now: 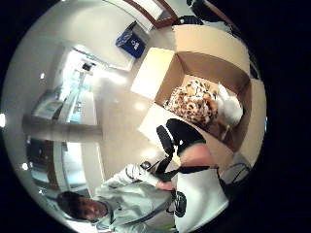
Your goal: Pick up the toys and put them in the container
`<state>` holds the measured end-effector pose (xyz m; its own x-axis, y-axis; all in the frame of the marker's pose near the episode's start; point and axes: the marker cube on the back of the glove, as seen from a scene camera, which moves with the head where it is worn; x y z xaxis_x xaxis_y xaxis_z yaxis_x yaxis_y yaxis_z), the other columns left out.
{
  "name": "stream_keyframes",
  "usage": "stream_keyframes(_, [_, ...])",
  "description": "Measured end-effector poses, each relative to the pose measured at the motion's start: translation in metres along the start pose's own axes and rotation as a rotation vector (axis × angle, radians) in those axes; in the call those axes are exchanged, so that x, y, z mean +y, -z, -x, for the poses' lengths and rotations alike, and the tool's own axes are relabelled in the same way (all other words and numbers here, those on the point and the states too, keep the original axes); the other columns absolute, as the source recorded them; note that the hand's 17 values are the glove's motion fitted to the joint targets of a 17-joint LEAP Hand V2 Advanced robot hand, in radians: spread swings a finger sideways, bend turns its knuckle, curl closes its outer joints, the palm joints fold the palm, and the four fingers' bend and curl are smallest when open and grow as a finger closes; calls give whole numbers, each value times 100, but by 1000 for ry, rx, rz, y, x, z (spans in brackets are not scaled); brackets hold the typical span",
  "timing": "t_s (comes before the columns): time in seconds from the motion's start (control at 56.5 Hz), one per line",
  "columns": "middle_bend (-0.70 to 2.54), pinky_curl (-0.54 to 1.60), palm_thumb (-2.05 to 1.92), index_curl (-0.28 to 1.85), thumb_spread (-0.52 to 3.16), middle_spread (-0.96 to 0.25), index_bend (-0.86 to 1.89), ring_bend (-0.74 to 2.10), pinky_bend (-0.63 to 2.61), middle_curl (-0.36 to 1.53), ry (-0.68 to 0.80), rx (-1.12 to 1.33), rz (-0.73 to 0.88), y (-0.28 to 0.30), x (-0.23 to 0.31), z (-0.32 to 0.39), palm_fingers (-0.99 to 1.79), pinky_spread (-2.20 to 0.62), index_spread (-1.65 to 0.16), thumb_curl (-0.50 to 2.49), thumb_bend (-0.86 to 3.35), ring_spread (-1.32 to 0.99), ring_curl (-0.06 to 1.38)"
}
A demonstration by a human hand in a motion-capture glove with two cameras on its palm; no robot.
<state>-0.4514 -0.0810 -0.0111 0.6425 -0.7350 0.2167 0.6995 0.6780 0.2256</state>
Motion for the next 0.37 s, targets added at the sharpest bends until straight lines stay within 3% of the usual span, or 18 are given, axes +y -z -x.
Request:
stream_keyframes(0.23, [13,35,25,65,129,-5,19,41,86,45,96,-93,-33,26,58,-7,-7,0,-33,51,-2,-11,33])
stream_keyframes(0.372, [18,33,25,62,136,-5,19,50,80,43,212,-339,-98,37,107,-1,12,-7,-31,46,-1,-16,34])
